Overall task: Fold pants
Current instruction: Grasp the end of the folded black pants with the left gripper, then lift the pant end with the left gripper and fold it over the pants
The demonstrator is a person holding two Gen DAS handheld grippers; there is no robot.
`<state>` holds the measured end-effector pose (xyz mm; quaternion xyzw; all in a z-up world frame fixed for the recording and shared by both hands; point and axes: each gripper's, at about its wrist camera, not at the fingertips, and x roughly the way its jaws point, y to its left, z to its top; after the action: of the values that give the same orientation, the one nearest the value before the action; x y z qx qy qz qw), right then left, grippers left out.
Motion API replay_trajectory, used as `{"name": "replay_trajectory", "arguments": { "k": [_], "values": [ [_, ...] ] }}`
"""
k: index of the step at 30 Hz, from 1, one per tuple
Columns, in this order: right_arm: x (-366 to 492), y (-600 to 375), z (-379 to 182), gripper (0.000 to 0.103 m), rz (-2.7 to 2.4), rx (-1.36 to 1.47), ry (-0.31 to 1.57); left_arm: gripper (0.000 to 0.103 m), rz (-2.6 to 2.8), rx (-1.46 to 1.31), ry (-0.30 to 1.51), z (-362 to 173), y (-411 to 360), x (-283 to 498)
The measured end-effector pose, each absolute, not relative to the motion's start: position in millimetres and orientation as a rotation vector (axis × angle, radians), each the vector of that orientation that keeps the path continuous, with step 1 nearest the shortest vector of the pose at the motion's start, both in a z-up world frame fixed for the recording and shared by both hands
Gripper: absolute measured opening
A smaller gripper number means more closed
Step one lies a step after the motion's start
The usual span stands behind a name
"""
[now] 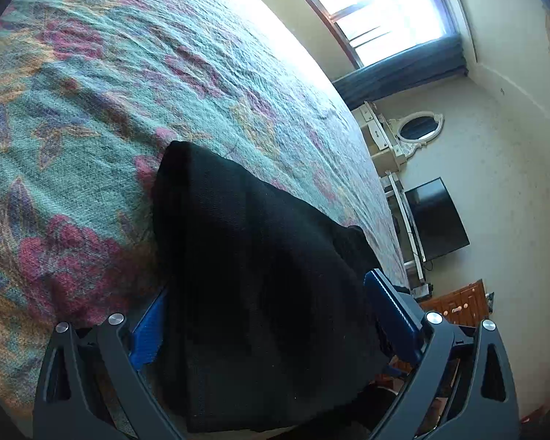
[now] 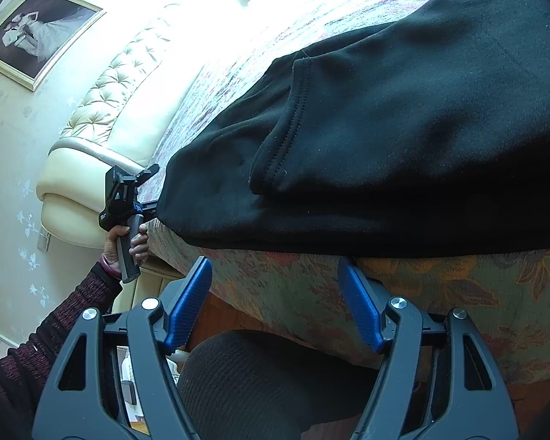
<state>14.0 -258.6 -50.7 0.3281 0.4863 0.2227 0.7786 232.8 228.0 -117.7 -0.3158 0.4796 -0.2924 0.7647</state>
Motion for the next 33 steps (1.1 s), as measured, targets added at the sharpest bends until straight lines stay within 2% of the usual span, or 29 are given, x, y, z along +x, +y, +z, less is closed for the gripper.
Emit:
{"name": "replay_trajectory", "arguments": {
  "k": [1, 2, 3, 8, 11, 17, 25, 33],
  "values": [
    [14.0, -258.6, -51.3, 0.071, 0.481, 0.713, 1.051, 0.085, -0.635, -0.649, 1.054, -117.6, 222.8, 231.9],
    [14.4, -258.0, -52.4, 0.071, 0.483, 0.716, 1.054, 0.068, -0.622, -0.618, 1.073, -119.3, 218.3, 230.6],
    [14.9, -257.5, -53.3, 0.071, 0.483, 0.715, 1.057, 0.039, -0.595, -0.615, 1.107, -126.2, 222.9, 231.5],
    [18.1, -256.2, -52.9, 0.071, 0.473, 0.706, 1.057, 0.038, -0.583, -0.688, 1.101, -133.8, 232.8, 228.4],
    [17.7, -255.1, -51.2, 0.071, 0.465, 0.683, 1.055, 0.028, -0.58, -0.715, 1.102, -131.3, 238.2, 224.1],
    [16.4, -251.8, -46.4, 0.071, 0.424, 0.611, 1.058, 0.019, -0.569, -0.803, 1.075, -124.9, 241.9, 215.6],
    [14.4, -252.4, -32.6, 0.071, 0.37, 0.52, 1.032, 0.016, -0.612, -0.8, 1.006, -83.5, 225.2, 210.6],
    [6.2, -265.6, -21.7, 0.071, 0.342, 0.512, 1.004, 0.015, -0.705, -0.748, 0.959, -31.5, 174.7, 207.8]
  ]
}}
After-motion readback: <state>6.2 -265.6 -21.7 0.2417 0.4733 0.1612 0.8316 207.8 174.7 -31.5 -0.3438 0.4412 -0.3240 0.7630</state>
